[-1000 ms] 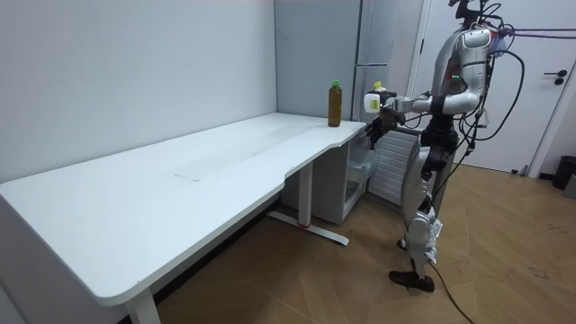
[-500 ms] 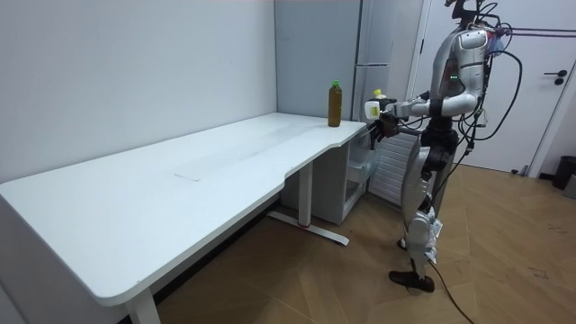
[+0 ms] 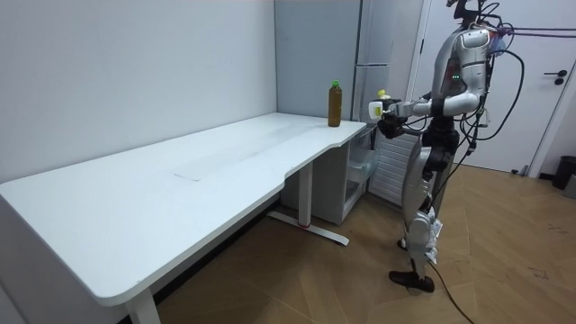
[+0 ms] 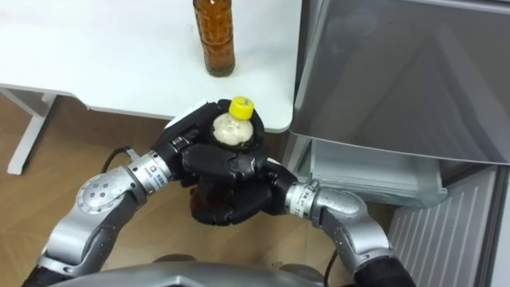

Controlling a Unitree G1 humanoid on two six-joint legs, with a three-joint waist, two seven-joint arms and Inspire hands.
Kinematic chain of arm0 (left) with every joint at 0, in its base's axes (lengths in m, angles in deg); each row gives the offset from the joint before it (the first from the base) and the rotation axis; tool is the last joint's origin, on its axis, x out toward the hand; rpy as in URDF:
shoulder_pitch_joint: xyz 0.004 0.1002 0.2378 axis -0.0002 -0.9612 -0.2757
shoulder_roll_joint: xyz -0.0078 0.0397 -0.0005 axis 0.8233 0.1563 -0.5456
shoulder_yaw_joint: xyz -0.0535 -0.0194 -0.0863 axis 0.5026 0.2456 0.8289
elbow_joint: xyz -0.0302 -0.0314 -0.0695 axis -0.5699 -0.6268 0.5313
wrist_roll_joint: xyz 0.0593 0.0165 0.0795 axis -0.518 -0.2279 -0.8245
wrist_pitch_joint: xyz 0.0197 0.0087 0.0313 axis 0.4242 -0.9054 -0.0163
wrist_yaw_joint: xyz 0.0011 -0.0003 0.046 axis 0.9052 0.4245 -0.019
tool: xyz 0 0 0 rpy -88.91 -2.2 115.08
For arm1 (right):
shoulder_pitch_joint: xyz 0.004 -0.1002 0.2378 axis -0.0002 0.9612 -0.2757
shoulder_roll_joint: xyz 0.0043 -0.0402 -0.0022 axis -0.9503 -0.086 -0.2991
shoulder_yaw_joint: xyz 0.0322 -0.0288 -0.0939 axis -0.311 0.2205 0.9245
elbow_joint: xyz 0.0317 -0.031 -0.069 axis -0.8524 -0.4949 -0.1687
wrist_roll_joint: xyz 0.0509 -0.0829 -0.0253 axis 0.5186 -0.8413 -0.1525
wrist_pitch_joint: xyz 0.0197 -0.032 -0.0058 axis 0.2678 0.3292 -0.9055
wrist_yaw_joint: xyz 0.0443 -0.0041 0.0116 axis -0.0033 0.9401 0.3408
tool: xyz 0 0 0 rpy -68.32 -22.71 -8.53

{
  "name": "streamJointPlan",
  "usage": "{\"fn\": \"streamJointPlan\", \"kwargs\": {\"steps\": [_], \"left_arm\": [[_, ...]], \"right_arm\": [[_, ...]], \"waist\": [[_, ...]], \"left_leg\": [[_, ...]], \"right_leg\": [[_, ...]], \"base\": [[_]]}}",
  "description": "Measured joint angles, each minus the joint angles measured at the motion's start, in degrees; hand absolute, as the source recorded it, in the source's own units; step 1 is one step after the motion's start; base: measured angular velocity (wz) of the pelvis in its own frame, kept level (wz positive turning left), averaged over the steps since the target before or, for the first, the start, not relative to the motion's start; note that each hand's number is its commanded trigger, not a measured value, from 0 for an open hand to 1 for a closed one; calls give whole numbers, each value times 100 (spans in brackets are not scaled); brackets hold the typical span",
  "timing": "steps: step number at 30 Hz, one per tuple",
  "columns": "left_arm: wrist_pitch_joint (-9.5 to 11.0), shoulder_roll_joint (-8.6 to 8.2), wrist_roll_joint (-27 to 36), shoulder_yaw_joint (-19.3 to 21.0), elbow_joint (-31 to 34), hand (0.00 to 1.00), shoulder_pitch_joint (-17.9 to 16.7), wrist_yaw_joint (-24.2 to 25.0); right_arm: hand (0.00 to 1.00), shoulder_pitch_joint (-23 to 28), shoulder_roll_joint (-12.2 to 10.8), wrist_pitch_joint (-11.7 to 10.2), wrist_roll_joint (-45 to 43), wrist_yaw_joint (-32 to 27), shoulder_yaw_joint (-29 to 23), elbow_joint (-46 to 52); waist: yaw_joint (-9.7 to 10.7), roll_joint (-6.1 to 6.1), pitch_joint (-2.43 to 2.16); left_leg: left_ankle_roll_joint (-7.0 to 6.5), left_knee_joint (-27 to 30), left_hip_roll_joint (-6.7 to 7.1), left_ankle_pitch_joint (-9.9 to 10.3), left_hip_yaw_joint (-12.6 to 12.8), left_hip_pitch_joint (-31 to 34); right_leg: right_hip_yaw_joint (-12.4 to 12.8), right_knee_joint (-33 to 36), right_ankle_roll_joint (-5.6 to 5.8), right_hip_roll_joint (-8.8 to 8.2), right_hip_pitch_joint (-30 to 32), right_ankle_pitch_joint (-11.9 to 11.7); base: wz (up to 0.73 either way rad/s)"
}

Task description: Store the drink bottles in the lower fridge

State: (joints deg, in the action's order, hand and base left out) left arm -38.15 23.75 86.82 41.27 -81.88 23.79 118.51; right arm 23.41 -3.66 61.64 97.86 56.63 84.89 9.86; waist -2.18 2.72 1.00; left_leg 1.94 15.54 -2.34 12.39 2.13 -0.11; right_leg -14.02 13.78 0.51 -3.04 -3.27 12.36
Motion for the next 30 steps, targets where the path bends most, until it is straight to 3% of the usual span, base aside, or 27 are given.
{"fn": "streamJointPlan", "kwargs": {"steps": [11, 12, 15, 30], "left_arm": [[-3, -127, 92, 5, -149, 100, 0, -65], [-3, -131, 92, -2, -149, 88, 0, -65], [-3, -137, 75, -20, -150, 0, 0, -65], [39, -38, 69, 28, -202, 0, 2, -137]], "right_arm": [[100, 36, -10, -28, -1, -53, 102, 0], [100, 36, -11, -28, -1, -67, 106, 0], [100, 36, -20, -27, -1, -92, 110, 0], [100, 64, 4, -15, 69, -83, 246, -115]], "waist": [[6, 30, -16], [5, 35, -13], [5, 41, -10], [21, 25, 6]], "left_leg": [[-1, 11, 1, -3, 1, 25], [-1, 11, 1, -3, 1, 26], [-2, 14, 1, -2, 1, 32], [-1, 13, 2, -2, 1, 37]], "right_leg": [[37, 10, -8, 2, 6, -6], [39, 10, -9, 2, 8, -6], [44, 13, -9, 3, 14, -6], [93, -3, -9, 9, 24, -6]], "base": [[0], [0], [0], [0]]}}
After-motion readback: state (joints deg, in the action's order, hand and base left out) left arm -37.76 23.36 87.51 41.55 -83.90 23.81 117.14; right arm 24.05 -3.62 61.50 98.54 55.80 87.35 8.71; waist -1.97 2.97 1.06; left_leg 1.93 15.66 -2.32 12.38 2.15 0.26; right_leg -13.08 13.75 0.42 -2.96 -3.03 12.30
